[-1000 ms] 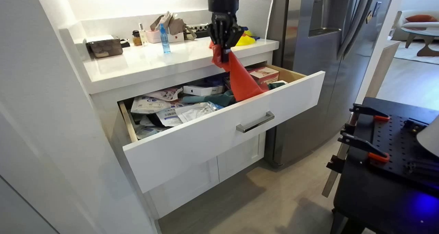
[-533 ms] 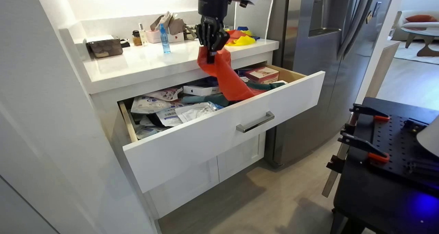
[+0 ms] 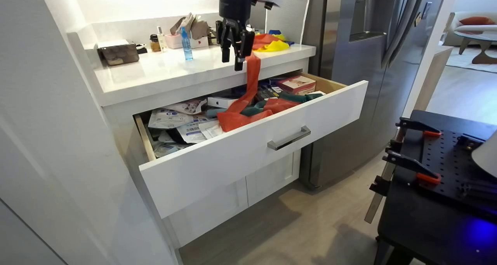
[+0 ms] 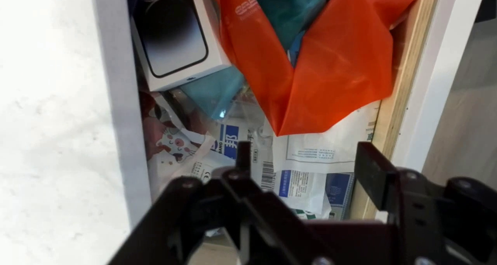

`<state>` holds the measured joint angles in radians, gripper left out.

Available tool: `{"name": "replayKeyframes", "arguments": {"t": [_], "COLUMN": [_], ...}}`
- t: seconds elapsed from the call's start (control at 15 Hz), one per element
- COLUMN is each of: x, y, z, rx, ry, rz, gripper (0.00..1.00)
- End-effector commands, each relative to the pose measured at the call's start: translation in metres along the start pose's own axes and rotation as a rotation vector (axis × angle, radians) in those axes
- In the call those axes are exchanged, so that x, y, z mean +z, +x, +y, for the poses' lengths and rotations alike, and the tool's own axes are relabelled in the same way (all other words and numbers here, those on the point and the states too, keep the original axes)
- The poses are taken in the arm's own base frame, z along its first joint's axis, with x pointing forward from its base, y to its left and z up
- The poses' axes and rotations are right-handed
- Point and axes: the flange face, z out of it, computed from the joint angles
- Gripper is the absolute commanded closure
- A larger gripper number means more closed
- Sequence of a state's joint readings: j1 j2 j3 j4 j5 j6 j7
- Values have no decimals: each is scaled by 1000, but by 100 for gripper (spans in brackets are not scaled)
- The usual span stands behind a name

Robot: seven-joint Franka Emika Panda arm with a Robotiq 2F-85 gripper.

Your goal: Open the top drawer, put all 3 bands inside and then close the drawer

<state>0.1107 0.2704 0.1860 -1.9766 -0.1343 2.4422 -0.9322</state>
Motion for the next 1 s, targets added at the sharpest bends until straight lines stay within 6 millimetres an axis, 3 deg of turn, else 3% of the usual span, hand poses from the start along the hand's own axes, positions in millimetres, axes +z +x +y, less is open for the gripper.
{"name": "replayKeyframes", "arguments": {"t": [0.0, 0.53, 0.73, 0.93], "x": [-20, -56, -55, -43], "y": [-21, -125, -158, -178], "z": [32, 136, 175, 211], "rx": [52, 293, 404, 509], "ry": [-44, -150, -185, -205], "rz": [-14, -28, -42, -66], "gripper": [0, 0, 0, 0]}}
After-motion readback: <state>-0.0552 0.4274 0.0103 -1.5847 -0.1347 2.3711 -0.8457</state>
